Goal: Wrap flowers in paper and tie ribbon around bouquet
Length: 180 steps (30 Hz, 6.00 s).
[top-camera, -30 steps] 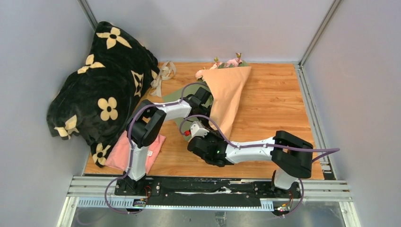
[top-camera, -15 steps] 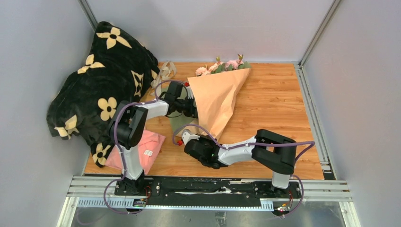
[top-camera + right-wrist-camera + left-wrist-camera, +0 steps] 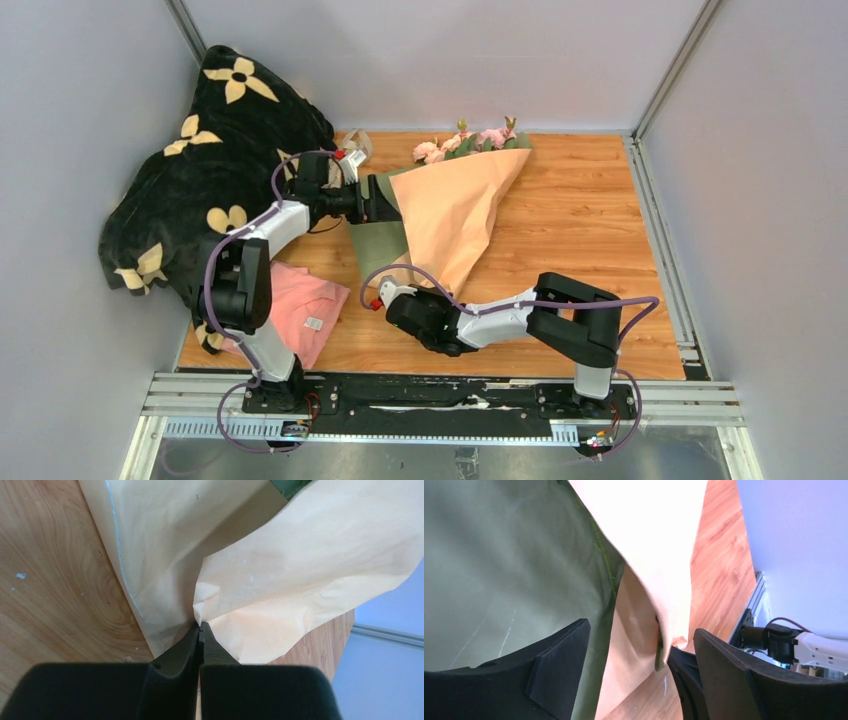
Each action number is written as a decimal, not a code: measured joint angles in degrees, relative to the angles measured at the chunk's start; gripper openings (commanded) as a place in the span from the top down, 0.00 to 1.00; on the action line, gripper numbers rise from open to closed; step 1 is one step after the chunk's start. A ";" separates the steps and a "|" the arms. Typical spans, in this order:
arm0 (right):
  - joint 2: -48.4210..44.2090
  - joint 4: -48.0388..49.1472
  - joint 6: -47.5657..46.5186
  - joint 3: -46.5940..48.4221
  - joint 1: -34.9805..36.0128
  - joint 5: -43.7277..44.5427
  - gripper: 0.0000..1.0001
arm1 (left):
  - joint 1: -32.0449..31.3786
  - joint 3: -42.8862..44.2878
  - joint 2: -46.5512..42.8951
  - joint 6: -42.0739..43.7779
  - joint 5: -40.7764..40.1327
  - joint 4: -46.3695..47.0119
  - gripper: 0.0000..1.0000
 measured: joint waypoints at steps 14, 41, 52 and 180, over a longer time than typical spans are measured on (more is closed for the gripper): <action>0.85 -0.02 -1.99 0.50 0.00 -0.87 1.00 | -1.16 -4.48 -0.94 -1.90 1.31 -1.20 0.00; -0.63 -2.34 -4.11 1.07 0.00 -3.91 0.57 | -6.86 -0.76 12.15 -3.06 4.46 -4.85 1.00; -20.22 -23.30 3.48 6.67 -2.47 -35.30 0.53 | -6.67 -0.68 16.44 -1.05 -0.22 -6.23 1.00; -16.28 0.63 49.57 -14.40 -55.74 -78.71 0.30 | -24.39 0.66 7.30 30.45 -18.25 -24.65 0.99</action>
